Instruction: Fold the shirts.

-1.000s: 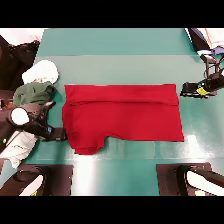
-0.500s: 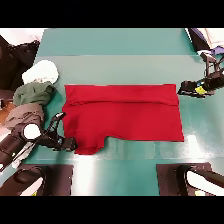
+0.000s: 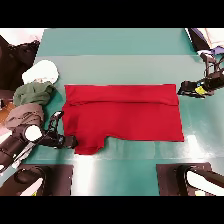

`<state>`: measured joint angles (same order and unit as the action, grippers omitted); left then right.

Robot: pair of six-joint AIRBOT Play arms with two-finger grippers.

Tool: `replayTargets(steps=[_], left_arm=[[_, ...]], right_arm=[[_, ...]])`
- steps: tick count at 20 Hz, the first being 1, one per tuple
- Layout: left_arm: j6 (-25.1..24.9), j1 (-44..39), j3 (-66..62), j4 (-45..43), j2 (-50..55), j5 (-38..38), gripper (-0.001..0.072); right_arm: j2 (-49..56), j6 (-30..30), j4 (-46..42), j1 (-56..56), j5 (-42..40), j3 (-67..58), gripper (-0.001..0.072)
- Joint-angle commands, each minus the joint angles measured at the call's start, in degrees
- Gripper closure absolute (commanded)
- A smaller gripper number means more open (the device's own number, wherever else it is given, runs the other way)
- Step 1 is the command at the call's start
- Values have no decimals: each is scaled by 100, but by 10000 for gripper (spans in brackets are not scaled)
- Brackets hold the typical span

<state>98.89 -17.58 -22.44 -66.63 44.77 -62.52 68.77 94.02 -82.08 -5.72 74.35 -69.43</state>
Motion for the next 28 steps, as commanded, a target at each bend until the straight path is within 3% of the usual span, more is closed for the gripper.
replayTargets(steps=[1, 2, 3, 4, 5, 11, 19, 28], left_arm=[[39, -4, 129, 35, 4, 68, 229], [33, -4, 114, 125, 4, 107, 230], [31, -4, 92, 223, 4, 142, 299], [-55, -4, 59, 310, 4, 173, 582], [-153, -4, 2, 363, 4, 192, 682], [-332, -4, -1178, -44, 4, -374, 684], [-332, -4, -1720, -238, 4, -177, 683], [-334, -4, -1720, -236, 4, -197, 683]], right_arm=[[-4, 0, 0, 0, 44, 2, 187], [-7, 0, 0, 0, 44, 2, 187], [-7, 0, 0, 0, 57, 2, 187], [-7, -2, -7, 0, 105, 2, 187], [-7, -26, -20, -4, 179, 0, 187], [-249, -457, -470, -101, 1014, 647, 205], [-1056, -562, -448, -1141, 417, 2994, 208], [-1060, -715, 149, -1196, -87, 3532, 264]])
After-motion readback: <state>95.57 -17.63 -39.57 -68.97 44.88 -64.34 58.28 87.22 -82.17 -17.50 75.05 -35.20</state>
